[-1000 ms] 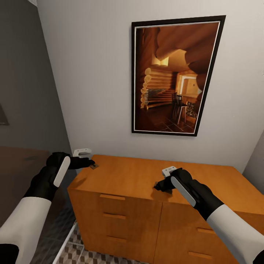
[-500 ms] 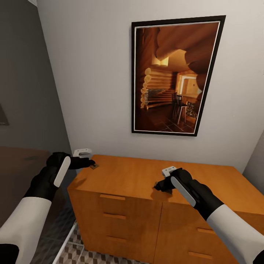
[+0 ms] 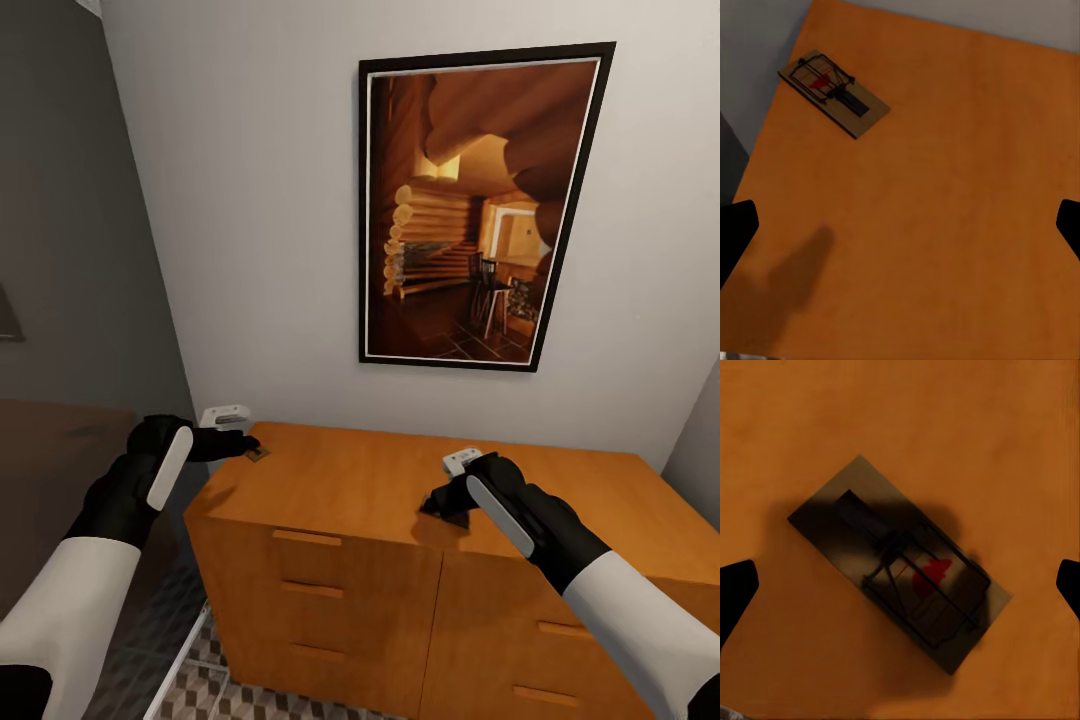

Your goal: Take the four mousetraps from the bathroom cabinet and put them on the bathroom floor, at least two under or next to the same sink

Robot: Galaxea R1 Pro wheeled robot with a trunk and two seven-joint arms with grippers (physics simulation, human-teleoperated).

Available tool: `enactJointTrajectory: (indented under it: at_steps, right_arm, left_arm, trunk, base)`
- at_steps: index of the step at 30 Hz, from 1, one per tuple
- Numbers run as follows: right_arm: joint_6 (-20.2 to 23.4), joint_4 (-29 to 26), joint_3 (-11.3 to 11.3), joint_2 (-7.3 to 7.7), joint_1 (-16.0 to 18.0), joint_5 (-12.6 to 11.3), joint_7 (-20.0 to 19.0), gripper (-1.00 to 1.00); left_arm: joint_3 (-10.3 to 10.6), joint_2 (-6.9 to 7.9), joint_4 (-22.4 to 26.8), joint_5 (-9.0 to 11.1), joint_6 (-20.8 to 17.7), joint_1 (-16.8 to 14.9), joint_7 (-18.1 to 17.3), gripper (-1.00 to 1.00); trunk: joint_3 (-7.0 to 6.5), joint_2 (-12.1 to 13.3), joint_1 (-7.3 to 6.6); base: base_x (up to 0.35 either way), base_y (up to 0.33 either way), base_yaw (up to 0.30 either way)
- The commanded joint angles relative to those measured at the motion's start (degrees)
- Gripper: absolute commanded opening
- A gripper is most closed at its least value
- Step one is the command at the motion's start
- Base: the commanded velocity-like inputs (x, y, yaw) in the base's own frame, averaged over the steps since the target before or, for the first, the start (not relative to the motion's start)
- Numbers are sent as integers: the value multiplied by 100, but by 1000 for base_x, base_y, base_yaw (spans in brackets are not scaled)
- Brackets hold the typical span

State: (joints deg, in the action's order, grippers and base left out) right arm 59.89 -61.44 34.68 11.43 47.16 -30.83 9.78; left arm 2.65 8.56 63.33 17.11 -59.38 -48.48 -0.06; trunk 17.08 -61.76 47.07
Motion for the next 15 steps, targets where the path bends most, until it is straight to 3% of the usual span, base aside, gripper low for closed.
enactJointTrajectory:
  at_steps: [1, 15]
  right_arm:
    - [11, -5, 20, 6, 21, -62, 59, 100]
    - [11, 20, 19, 8, 123, -63, 59, 100]
  left_arm:
    - [12, 5, 4, 3, -18, -5, -1, 100]
    - [16, -69, 0, 3, -13, -4, 11, 100]
  trunk:
    - [8, -5, 1]
    - [8, -5, 1]
  base:
    - [0, 0, 0]
    - [0, 0, 0]
